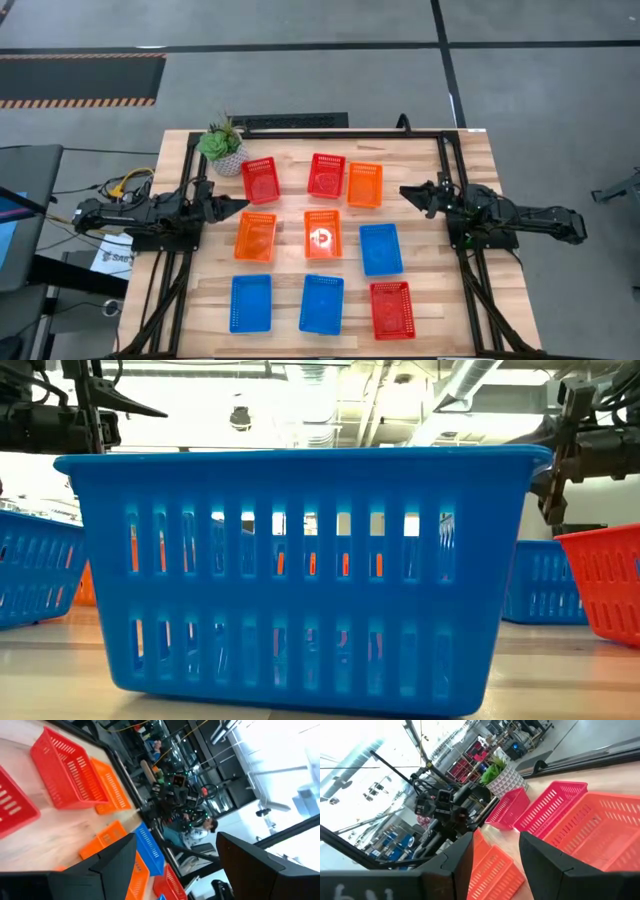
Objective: Stack baskets by color
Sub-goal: Stack the bottom right orange bin on top of the top orange bin
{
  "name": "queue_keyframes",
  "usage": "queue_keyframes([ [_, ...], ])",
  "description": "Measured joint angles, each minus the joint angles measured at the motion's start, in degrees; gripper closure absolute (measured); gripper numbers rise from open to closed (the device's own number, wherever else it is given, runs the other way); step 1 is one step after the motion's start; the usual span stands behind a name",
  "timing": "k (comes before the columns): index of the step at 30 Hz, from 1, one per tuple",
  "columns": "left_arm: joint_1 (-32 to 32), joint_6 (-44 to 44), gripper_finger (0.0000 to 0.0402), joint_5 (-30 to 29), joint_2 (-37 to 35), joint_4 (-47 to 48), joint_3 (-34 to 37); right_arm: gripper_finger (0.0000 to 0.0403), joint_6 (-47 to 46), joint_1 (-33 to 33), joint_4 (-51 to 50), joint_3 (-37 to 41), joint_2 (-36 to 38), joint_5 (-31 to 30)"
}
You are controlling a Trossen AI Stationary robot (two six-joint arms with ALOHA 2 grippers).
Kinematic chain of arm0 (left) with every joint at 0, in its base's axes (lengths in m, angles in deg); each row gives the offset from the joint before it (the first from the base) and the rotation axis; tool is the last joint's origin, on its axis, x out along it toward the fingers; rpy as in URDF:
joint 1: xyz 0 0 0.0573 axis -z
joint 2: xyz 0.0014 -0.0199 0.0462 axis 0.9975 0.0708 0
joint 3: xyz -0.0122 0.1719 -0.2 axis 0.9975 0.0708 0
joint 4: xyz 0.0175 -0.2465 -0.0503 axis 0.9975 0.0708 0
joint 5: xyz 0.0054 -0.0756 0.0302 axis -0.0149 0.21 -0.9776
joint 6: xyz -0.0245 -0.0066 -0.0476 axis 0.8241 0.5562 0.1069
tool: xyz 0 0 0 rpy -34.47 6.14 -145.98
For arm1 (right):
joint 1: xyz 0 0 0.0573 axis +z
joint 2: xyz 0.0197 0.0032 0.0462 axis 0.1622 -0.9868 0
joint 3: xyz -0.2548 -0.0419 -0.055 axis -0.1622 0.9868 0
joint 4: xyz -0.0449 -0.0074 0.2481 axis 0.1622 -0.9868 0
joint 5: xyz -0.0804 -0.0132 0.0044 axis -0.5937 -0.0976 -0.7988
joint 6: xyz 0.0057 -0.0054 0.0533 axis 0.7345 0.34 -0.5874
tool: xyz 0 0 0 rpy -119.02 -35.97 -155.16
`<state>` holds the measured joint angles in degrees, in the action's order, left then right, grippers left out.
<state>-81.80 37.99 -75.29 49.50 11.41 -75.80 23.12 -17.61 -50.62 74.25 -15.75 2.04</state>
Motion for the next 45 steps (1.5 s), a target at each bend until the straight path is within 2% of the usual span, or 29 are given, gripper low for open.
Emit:
queue_keyframes([
  [9,0.00,6.60,0.0139,-0.07,0.02,-1.78,0.00,0.0222,-4.01,-0.01,0.64,0.00,-0.02,0.02],
  [12,0.00,6.86,0.0139,0.05,0.02,-7.80,0.00,0.0223,-6.82,0.00,4.30,-0.34,0.00,0.02],
  [15,0.00,7.14,0.0139,-0.04,0.02,-16.25,-0.04,0.0222,-6.89,-0.15,5.05,-2.95,-0.07,-0.02],
  [17,0.00,8.24,0.0139,-0.10,0.02,-18.68,-1.41,0.0223,-6.27,-0.53,6.97,-5.26,0.03,-0.02],
  [22,0.00,5.00,0.0139,-1.83,1.53,-18.41,-9.34,0.0228,3.81,-0.84,11.70,-13.38,-1.73,-0.58],
  [27,0.00,-2.97,0.0139,-4.48,7.45,-17.37,-20.17,0.0233,15.37,-1.29,11.03,-24.74,-7.08,-0.80],
  [30,0.00,-7.62,0.0139,-7.17,12.18,-12.05,-27.72,0.0234,19.76,-1.25,6.72,-32.11,-11.82,-1.26],
  [34,0.00,-9.16,0.0139,-8.53,19.30,0.69,-38.68,0.0233,18.39,-1.27,-10.86,-43.61,-19.50,-5.64],
  [40,0.00,-1.96,0.0139,-8.96,31.39,30.82,-55.12,0.0234,5.99,-1.28,-41.87,-59.01,-33.13,-16.40],
  [45,0.00,5.68,0.0139,-9.03,39.46,54.95,-65.67,0.0240,-4.24,-3.14,-58.47,-66.58,-41.96,-17.94],
])
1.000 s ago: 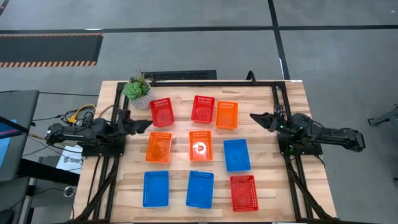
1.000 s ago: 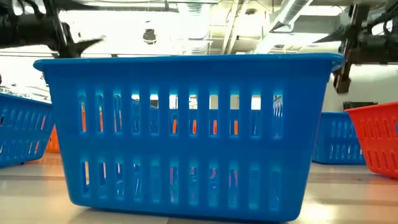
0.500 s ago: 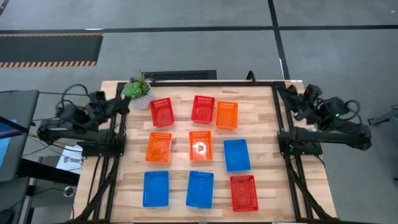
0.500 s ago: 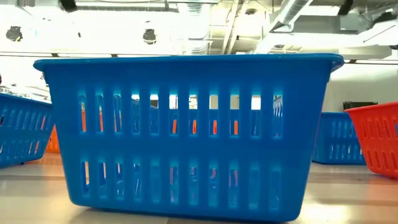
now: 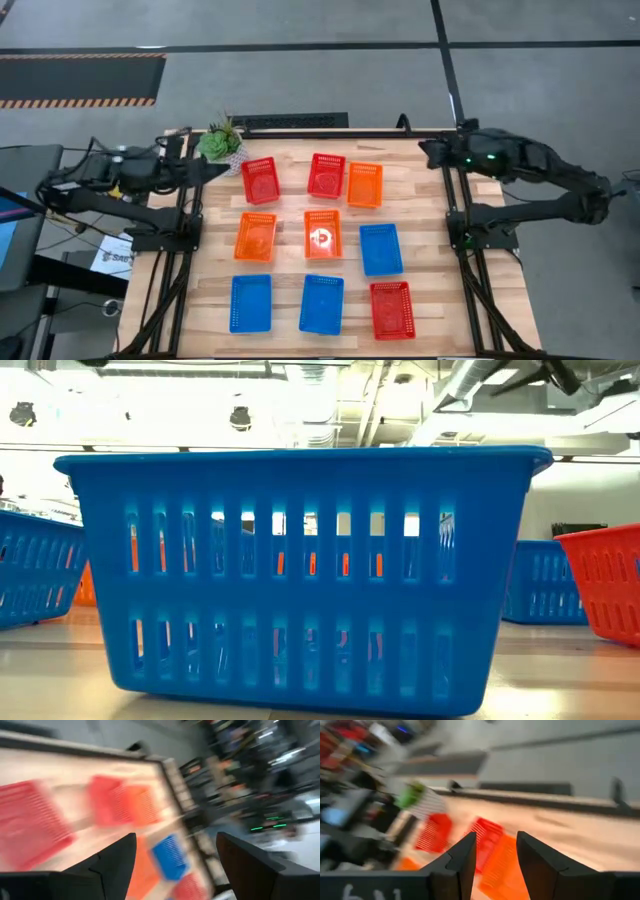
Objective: Stack baskets by color
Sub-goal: Stack the bottom right orange bin on top of the top orange bin
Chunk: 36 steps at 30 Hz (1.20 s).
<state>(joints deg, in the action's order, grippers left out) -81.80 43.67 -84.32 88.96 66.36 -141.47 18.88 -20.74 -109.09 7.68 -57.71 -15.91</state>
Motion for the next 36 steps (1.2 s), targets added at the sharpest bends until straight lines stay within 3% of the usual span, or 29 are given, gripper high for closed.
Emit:
queue_keyframes([
  [8,0.00,6.75,0.0139,-0.98,5.37,17.20,-3.20,0.0219,-6.85,-3.91,-8.69,-0.94,-12.16,1.57],
  [20,0.00,7.94,0.0139,0.57,7.14,24.81,-3.14,0.0160,-3.79,-4.15,-7.73,-0.98,-28.51,11.50],
  [25,0.00,9.20,0.0139,4.44,5.42,24.13,1.86,0.0154,-5.04,-4.10,-7.65,-0.98,-32.78,12.15],
  [29,0.00,10.02,0.0139,6.55,3.06,18.32,9.38,0.0154,-5.10,-4.10,-7.90,-0.98,-34.23,13.24],
  [36,-0.02,12.16,0.0139,7.04,-1.35,8.02,19.74,0.0154,-5.97,-5.33,-7.22,4.86,-28.37,15.54],
])
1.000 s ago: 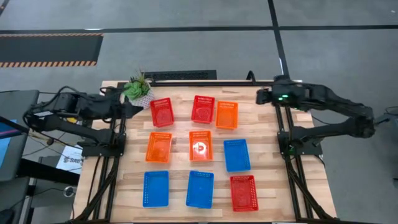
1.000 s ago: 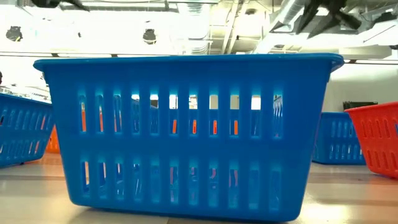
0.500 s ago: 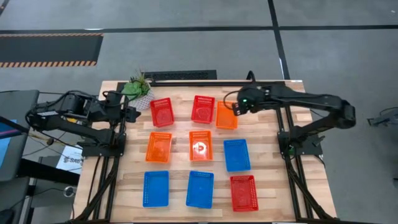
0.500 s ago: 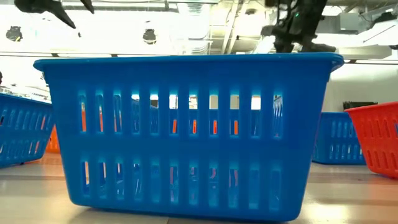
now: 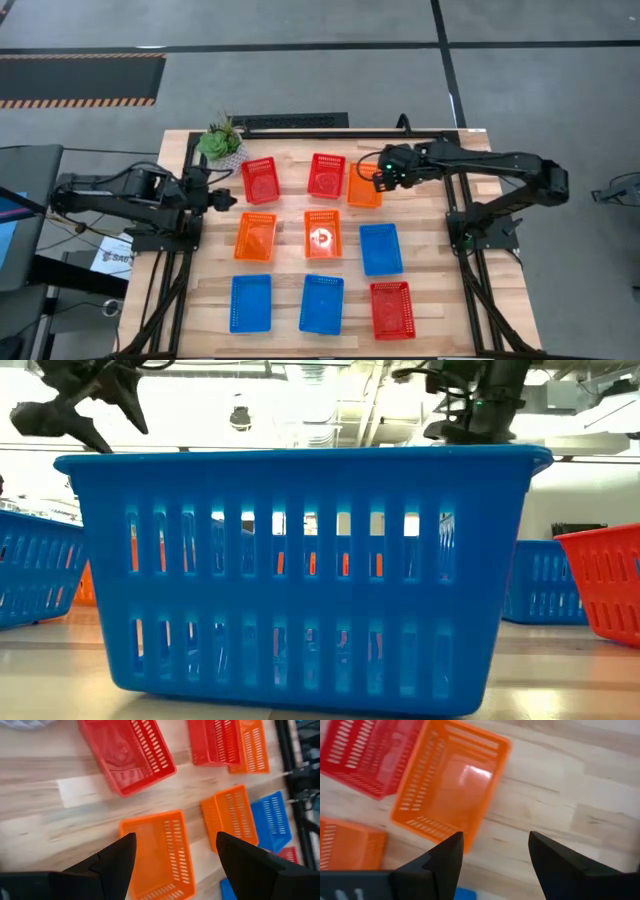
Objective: Stack baskets by color
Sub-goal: Stack the bottom right orange bin on top of the top orange bin
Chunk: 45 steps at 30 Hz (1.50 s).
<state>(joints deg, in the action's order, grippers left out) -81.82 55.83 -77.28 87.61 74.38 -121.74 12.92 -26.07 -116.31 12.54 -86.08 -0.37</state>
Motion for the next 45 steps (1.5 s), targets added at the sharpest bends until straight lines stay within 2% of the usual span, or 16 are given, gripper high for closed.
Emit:
queue_keyframes([
  [3,0.00,0.60,0.0139,0.00,-1.96,-1.40,2.78,0.0154,-1.49,-1.68,3.69,4.19,3.99,0.67],
  [7,-0.16,1.58,0.0139,-0.62,-4.61,-2.79,5.00,0.0154,-2.80,-4.01,15.43,10.42,7.20,4.71],
  [15,-2.98,-0.80,0.0139,-1.92,-8.10,-11.26,8.47,0.0154,-4.20,-4.56,26.75,18.56,5.74,6.03],
  [25,-6.33,-4.49,0.0139,-0.80,-8.03,-12.20,11.10,0.0154,-2.75,-4.73,34.40,19.55,-1.88,7.48],
  [33,-6.38,-4.25,0.0139,-0.03,-8.01,-12.28,12.80,0.0154,-4.33,-3.95,35.28,19.55,-0.76,9.38],
  [39,-6.36,-4.34,0.0139,2.02,-8.01,-15.77,12.80,0.0154,-10.09,2.27,36.68,19.53,2.80,18.09],
  [45,-6.36,-5.85,0.0139,2.31,-7.92,-18.73,12.80,0.0154,-14.54,12.97,53.26,19.50,1.14,17.04],
])
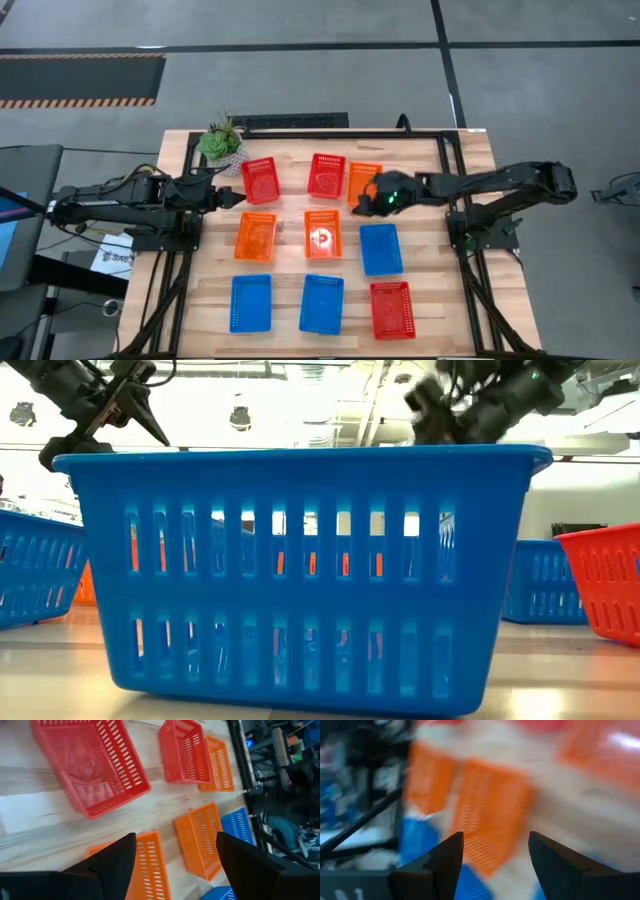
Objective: Stack baskets by color
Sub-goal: Stack the bottom right orange bin on top of the top orange bin
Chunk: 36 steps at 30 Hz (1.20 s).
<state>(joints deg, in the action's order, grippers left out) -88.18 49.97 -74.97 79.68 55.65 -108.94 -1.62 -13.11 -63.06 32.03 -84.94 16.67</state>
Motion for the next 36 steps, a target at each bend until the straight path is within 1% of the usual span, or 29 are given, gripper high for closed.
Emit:
queue_keyframes([
  [3,0.00,-0.20,0.0139,-0.02,0.69,-0.04,0.00,0.0154,-0.19,3.09,7.34,-0.21,-4.11,-0.74],
  [7,0.00,-0.22,0.0139,0.01,0.70,-0.03,0.00,0.0154,-0.77,4.41,5.66,-4.23,-10.38,-0.99],
  [11,0.00,-0.22,0.0139,0.03,0.68,-0.01,0.00,0.0154,0.08,4.48,-0.57,-9.51,-16.62,-1.03],
  [17,0.00,-0.53,0.0139,0.27,0.68,0.08,0.00,0.0154,3.12,4.00,-14.70,-18.45,-24.57,-1.35],
  [23,0.00,-1.49,0.0139,0.27,0.68,0.27,-0.02,0.0158,4.39,4.22,-18.94,-25.48,-31.44,-1.46],
  [25,0.00,-1.53,0.0139,0.27,0.68,0.49,-0.02,0.0175,4.01,4.43,-21.13,-27.83,-33.41,-1.48],
  [27,0.00,-1.92,0.0139,0.28,0.69,0.64,-0.02,0.0206,3.55,4.57,-23.69,-29.65,-34.91,-2.26],
  [29,0.00,-1.95,0.0139,0.27,0.68,0.63,-0.04,0.0251,3.72,4.53,-24.44,-30.61,-36.11,-2.57],
  [33,0.00,-2.32,0.0139,0.25,0.70,0.65,-0.04,0.0365,5.81,4.14,-24.70,-31.53,-37.22,-2.58],
  [34,0.00,-2.75,0.0139,0.25,0.69,0.65,-0.04,0.0383,6.09,3.99,-24.34,-31.65,-37.07,-2.54],
  [36,0.00,-3.37,0.0139,0.23,0.68,0.65,-0.04,0.0387,5.93,3.51,-24.42,-31.65,-36.17,-2.28],
])
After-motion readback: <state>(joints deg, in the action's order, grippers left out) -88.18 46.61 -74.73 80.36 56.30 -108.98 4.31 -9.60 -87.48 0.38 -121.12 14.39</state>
